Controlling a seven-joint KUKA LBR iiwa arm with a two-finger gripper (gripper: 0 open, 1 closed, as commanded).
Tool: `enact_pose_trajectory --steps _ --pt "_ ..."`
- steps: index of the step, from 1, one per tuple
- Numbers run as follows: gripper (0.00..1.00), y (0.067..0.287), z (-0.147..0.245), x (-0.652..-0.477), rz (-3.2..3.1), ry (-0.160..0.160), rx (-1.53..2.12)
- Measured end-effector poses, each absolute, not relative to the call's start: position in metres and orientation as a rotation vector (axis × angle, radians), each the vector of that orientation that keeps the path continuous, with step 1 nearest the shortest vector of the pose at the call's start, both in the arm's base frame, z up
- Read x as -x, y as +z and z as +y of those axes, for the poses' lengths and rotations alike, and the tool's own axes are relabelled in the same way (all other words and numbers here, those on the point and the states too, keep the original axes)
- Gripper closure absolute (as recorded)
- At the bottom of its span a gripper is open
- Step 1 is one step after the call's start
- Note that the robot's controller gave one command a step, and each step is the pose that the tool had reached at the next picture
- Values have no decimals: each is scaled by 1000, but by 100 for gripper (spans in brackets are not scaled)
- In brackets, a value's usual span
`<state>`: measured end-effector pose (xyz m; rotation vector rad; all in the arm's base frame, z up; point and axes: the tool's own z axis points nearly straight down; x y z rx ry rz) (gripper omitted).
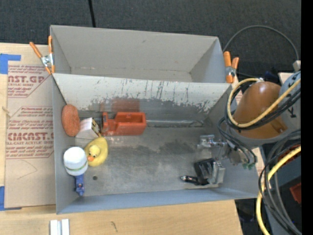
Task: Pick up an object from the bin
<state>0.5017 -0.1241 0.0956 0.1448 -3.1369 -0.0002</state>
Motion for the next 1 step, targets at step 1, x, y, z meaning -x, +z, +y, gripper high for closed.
enact_pose_trajectory --steps 1 --pt "0 101 -145 -491 -3141 -2 -50"
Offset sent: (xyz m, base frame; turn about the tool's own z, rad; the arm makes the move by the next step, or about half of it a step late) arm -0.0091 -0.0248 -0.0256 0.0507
